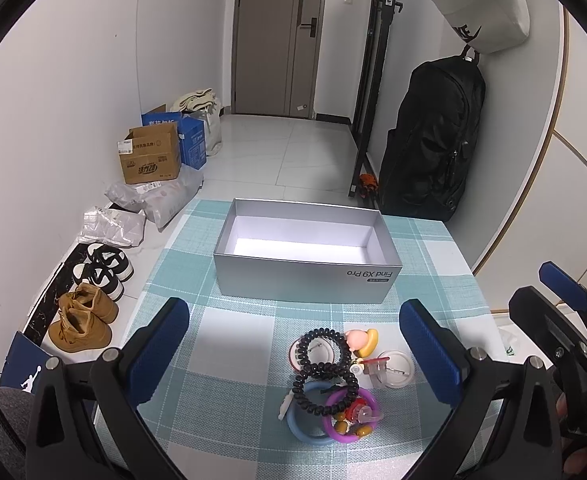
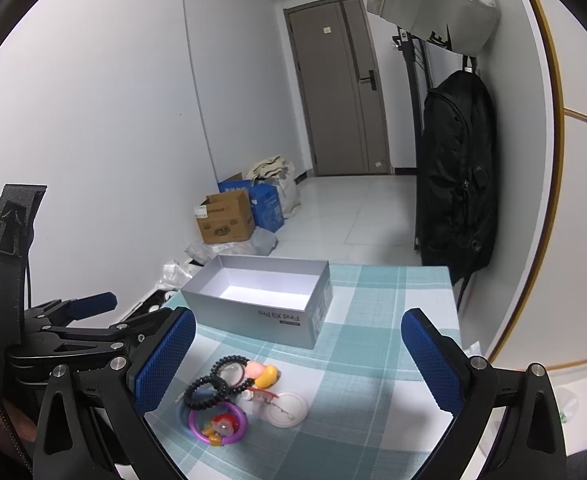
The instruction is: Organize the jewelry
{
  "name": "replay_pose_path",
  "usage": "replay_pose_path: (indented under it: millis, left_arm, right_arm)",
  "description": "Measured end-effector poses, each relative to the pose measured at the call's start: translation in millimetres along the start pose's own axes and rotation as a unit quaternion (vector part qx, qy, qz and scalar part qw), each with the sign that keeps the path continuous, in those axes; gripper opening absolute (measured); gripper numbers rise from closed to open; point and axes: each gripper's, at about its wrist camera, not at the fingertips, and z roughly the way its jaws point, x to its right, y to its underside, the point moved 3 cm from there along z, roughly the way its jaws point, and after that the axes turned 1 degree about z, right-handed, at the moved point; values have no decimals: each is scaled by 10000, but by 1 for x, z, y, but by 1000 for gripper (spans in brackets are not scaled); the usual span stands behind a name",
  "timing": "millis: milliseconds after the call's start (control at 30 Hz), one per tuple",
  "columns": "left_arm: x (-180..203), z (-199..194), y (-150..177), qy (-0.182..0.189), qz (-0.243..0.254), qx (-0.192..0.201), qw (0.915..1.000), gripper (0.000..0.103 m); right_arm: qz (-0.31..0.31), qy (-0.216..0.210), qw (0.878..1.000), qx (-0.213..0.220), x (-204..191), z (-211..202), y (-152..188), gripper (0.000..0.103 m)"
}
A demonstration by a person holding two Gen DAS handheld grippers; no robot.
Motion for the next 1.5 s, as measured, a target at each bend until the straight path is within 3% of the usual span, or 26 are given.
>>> replay_pose_path:
  millis: [700, 867, 1000, 1167, 1500]
  left_arm:
    - [-5, 1, 2, 142, -104, -71, 9998, 102]
    - [-13, 3, 2, 323, -248, -199, 9990, 102]
    - [-31, 6, 2, 540, -518, -354, 9966, 102]
    - [-54, 11, 1, 535, -822, -469, 9941, 102]
    - [-91, 27, 8, 551, -1583, -842, 9822, 102]
  right_arm:
    - [68, -105, 9998, -152, -5, 5, 6, 103]
    - [-141, -122, 9983, -557, -8, 12, 12, 103]
    - [-161, -450, 9951, -860, -19, 19, 20, 103]
    - [-208, -921, 9870, -1304, -37, 29, 35, 103]
    - [-908, -1239, 9696, -1907, -64, 61, 71, 98]
